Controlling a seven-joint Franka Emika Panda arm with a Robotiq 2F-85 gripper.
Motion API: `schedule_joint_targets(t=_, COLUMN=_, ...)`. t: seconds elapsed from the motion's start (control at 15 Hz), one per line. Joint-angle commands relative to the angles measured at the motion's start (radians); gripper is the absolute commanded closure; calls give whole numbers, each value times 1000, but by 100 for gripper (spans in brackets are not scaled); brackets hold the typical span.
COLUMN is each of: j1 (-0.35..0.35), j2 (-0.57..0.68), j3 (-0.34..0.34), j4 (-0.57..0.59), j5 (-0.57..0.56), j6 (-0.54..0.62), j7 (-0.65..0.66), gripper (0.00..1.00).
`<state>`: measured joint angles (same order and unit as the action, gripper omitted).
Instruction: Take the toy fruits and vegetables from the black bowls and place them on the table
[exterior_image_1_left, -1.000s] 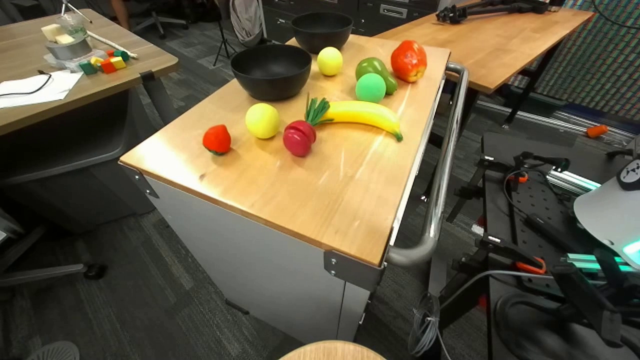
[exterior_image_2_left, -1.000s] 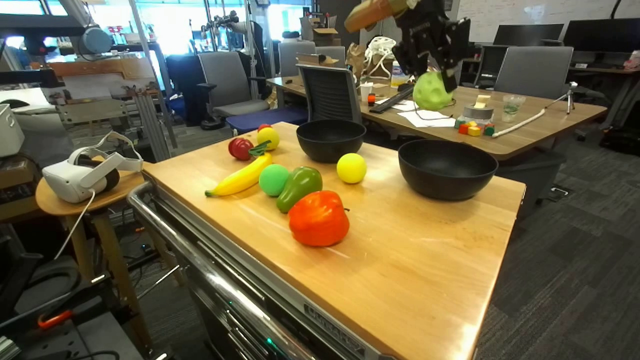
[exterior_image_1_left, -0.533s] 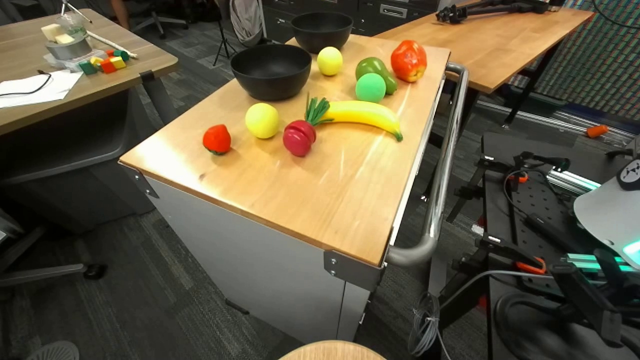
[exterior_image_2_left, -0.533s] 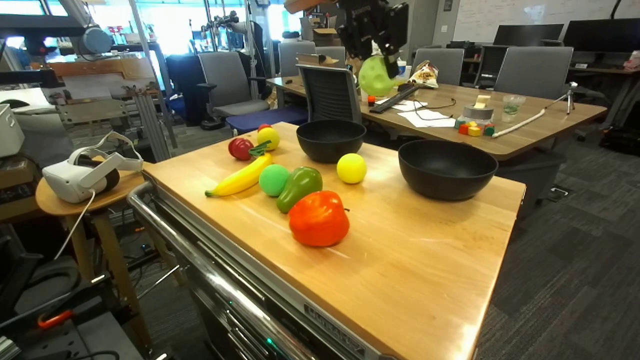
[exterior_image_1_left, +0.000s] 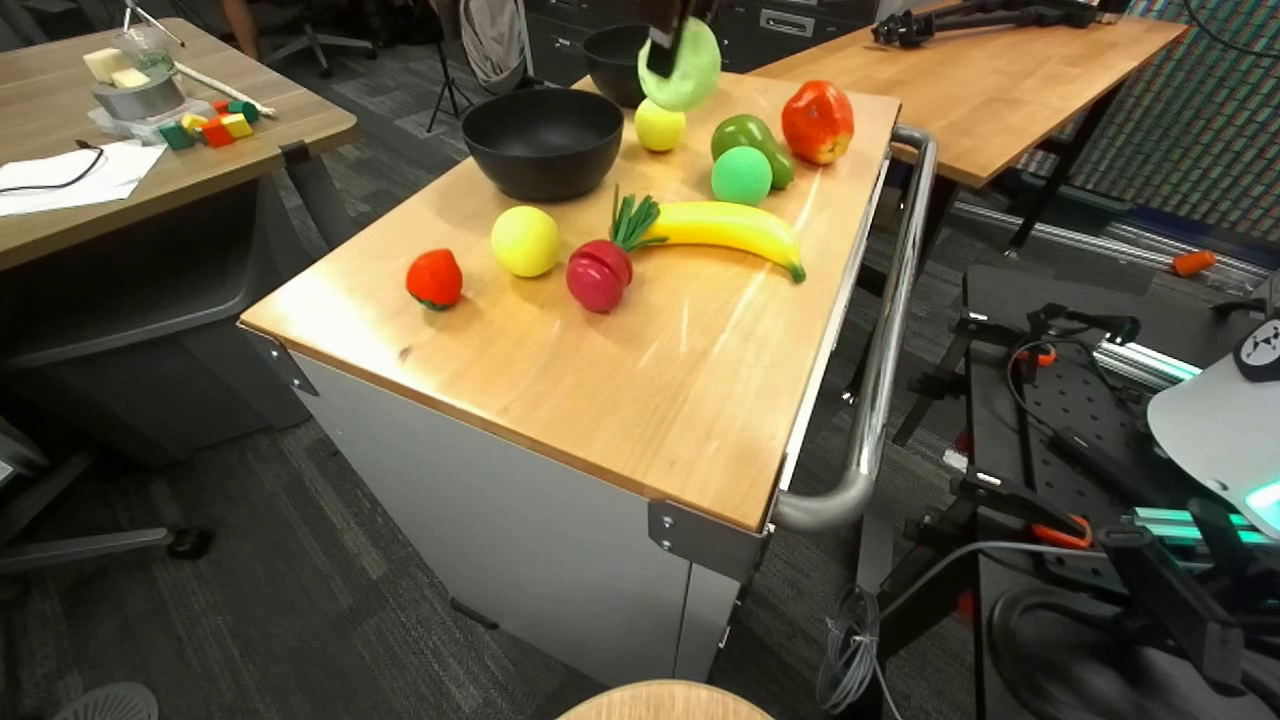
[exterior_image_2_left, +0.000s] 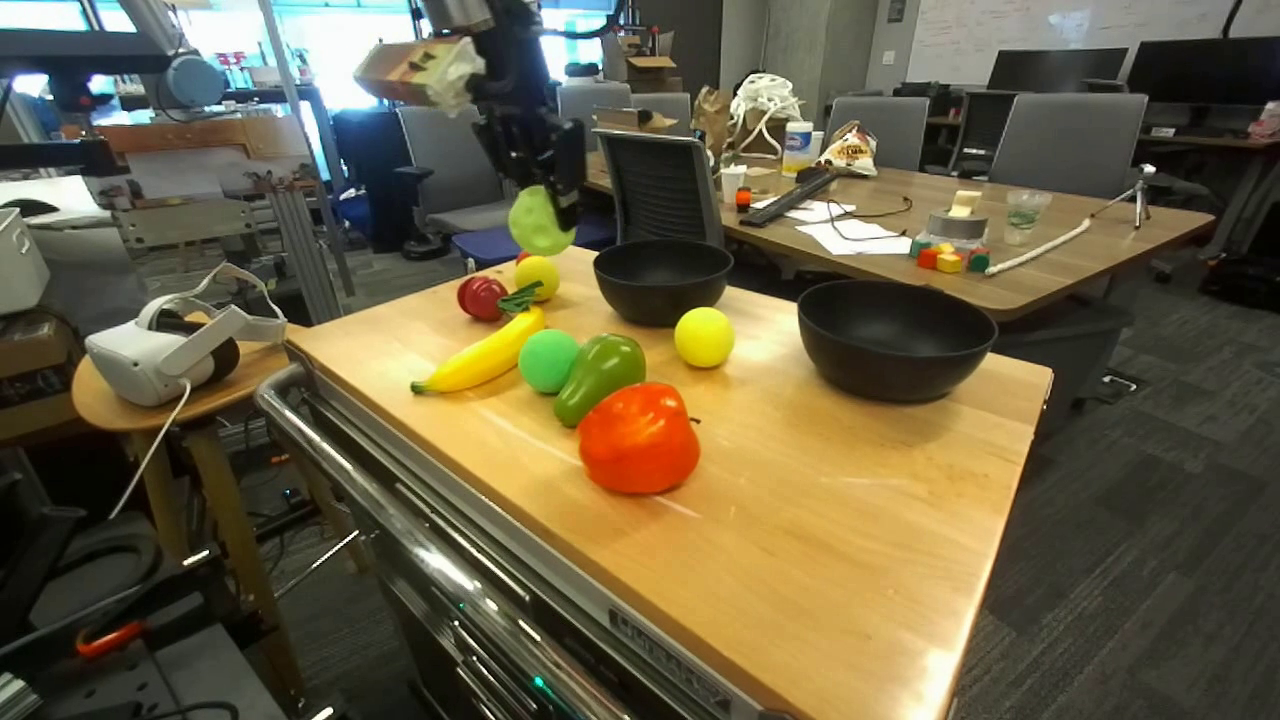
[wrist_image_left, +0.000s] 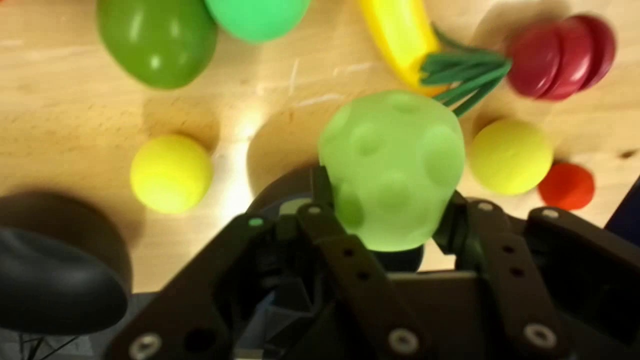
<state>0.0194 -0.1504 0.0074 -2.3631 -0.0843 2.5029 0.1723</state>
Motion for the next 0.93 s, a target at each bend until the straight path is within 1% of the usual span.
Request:
schedule_joint_targets(t=0.0, j1=56, j2=-184, j3=46, j4=-230, j5=89, j6=12, j7=-49, gripper=80)
schedule_joint_targets(t=0.07, j1=78, j2=-207, j3=55, j4=-270, j5=119, j6=14, j7=-66, gripper=80)
schedule_joint_targets(t=0.2, j1=128, j2=-246, j3=62, j4=-343, j5=189, j6=61, j7=-110, gripper=80)
schedule_joint_targets(t=0.33, j1=180, j2=-261, j3=60, j4=-387, j5=257, j6=103, j7=-159, gripper=80)
schedule_joint_targets(t=0.47, j1=214, j2=-253, j3=60, j4=-411, j5=290, j6=158, j7=-193, gripper=80)
schedule_joint_targets(t=0.53, j1=222, j2=-236, j3=61, j4=-411, j5=293, j6=181, j7=-199, gripper=80)
schedule_joint_targets(t=0.6, j1=226, j2=-204, j3=61, j4=-385, j5=293, j6=190, j7=-204, gripper=80)
schedule_joint_targets(t=0.73, j1=229, j2=-178, j3=61, j4=-391, j5=287, j6=220, j7=-210, gripper=80)
schedule_joint_targets(t=0.87, j1=213, j2=-132, j3=67, j4=-379, j5=266, j6=251, j7=-207, gripper=80)
